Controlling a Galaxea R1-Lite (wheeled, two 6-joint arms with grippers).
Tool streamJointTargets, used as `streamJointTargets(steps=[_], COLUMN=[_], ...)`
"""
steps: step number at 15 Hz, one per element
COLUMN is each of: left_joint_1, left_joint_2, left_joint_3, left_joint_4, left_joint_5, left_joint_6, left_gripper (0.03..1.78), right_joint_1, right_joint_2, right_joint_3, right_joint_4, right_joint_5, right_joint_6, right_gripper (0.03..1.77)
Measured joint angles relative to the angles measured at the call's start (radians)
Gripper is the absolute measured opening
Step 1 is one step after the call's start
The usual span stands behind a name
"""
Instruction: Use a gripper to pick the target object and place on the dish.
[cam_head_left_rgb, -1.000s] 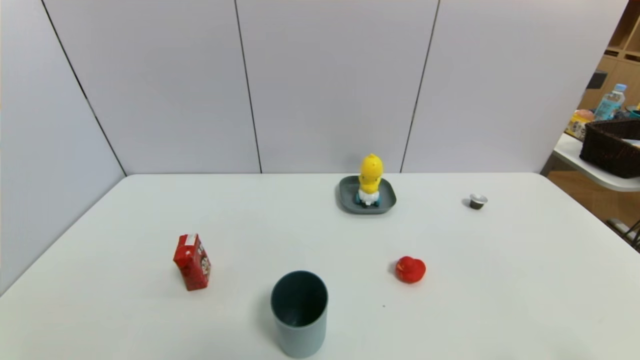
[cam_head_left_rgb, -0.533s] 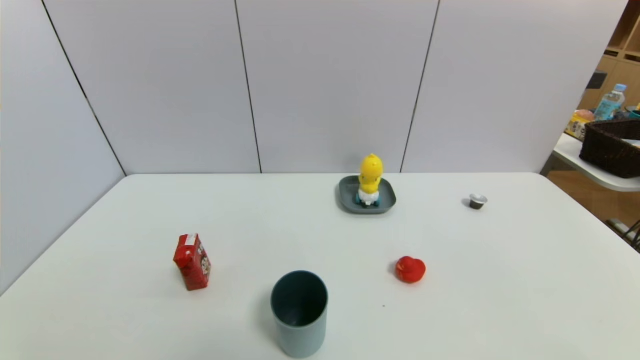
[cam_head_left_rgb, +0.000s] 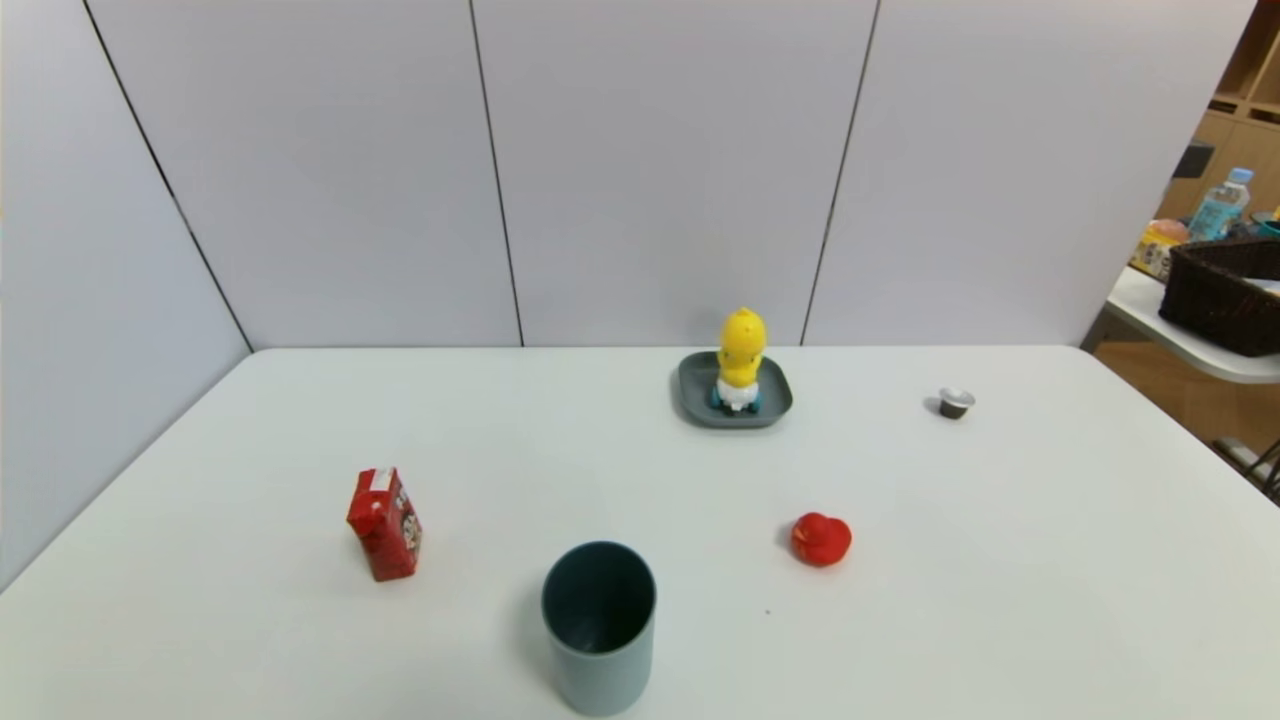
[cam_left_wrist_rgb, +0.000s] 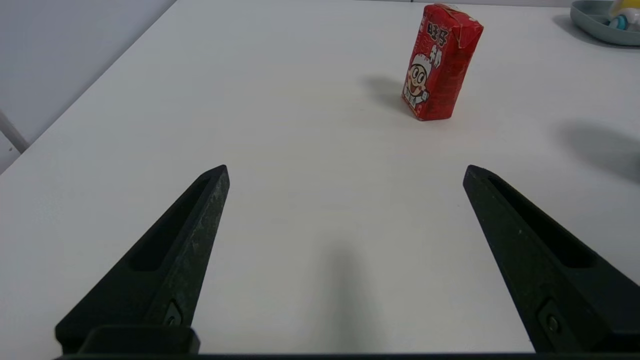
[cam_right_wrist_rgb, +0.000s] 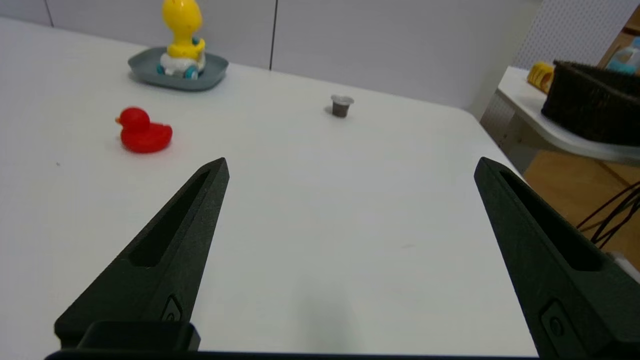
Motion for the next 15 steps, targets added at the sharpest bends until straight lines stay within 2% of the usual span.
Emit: streamJointTargets(steps=[2,4,10,15], left_joint_1=[0.0,0.0,0.0,0.0], left_joint_2=[0.0,0.0,0.0,0.0], left_joint_3=[0.0,0.0,0.0,0.0], left_joint_4=[0.0,0.0,0.0,0.0], left_joint_5=[0.0,0.0,0.0,0.0], left_joint_6=[0.0,0.0,0.0,0.0], left_gripper=[1.69,1.69,1.69,1.69], right_joint_1=[0.001,0.001,0.001,0.001], right_joint_2=[-0.021,-0.031,-0.036,-0.036], right_joint_3=[0.009,0.011,0.012,0.012], right_joint_4=[0.091,0.13,0.132,0.132], right_joint_5=[-0.001,0.001,-0.014,-0.022], right_joint_6=[0.009,0.015,0.146,0.171], right_gripper=[1.7,1.7,1.7,1.7])
